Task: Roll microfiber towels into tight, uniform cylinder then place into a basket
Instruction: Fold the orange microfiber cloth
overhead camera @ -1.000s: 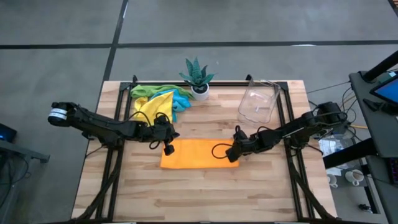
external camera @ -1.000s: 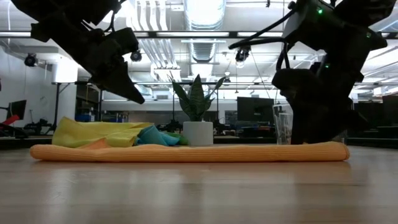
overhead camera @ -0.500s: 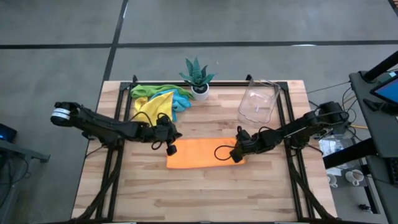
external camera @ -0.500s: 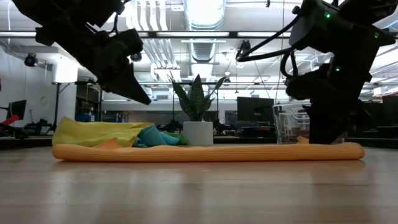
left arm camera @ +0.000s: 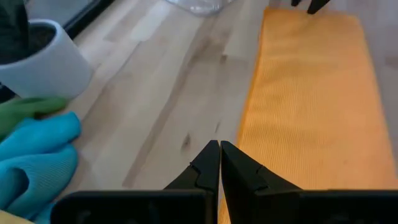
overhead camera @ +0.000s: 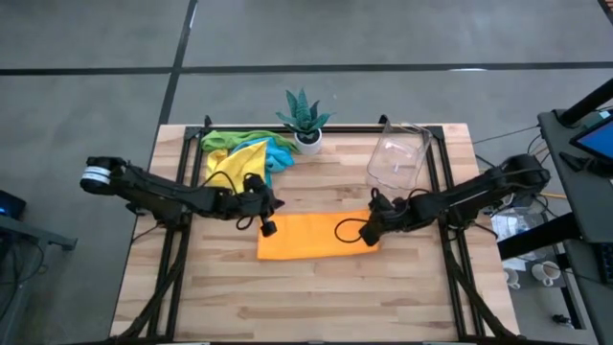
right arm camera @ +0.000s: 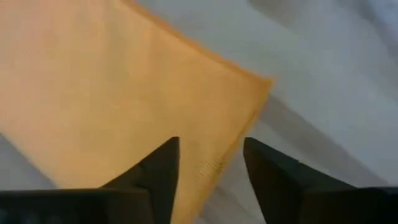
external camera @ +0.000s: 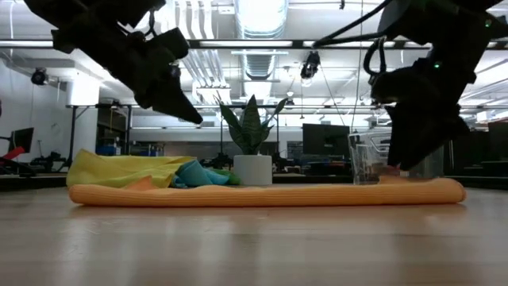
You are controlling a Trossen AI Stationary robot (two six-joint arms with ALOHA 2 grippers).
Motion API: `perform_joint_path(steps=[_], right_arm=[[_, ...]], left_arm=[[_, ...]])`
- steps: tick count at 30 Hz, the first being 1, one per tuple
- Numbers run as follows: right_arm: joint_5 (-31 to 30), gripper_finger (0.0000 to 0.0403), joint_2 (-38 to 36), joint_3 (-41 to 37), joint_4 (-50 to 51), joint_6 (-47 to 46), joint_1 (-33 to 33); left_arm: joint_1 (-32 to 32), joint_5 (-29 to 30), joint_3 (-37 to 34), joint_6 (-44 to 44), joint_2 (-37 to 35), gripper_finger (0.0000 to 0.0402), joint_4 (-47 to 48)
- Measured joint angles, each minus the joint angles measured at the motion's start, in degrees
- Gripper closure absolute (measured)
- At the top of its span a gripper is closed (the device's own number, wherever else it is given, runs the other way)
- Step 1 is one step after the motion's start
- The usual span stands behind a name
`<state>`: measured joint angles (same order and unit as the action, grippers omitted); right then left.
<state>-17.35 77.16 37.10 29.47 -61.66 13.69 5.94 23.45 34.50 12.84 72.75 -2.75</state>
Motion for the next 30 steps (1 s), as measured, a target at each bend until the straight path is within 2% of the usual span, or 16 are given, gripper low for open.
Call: perform_joint_path(steps=[5,10,12,17,20,23,26,28,30], right_arm=[[-2.52,0.0185,-3.83,-0.02,6.65,-0.18,0.00],[-3.77,0.0170,-7.14,-0.07,3.62,6.03,0.54],[-3.77,0.0168,-7.99,-0.09,0.07,12.21,1.50],[-3.73,0.0168,-8.89,-0.15,-10.81,26.61,5.09],[-3.68,0.0168,-8.93,-0.04,-12.06,30.90,7.27],[-3.66,0.0168,-8.93,-0.02,-11.48,33.29,9.13],[-3.64,0.0168,-8.87,0.00,-10.38,34.63,10.64],[-3.59,0.0168,-8.80,0.02,-9.61,35.48,11.52],[-3.49,0.0168,-8.65,0.04,-9.17,36.46,12.37]], left_arm=[[0.10,1.72,-0.50,0.00,-0.31,0.0402,0.09],[0.13,1.90,-1.19,0.20,0.67,0.0400,-2.12],[0.15,-1.44,-1.39,0.06,1.48,0.0392,-3.94],[1.12,-18.47,0.06,0.38,2.88,0.0343,-4.18],[3.98,-22.01,2.21,2.23,2.97,0.0306,0.24],[8.01,-20.55,7.04,3.95,2.97,0.0274,13.75],[13.36,-13.33,11.64,7.00,4.09,0.0258,25.99],[17.01,-8.99,13.16,7.41,5.51,0.0256,30.20],[20.23,-6.82,13.76,6.44,7.26,0.0255,30.60]])
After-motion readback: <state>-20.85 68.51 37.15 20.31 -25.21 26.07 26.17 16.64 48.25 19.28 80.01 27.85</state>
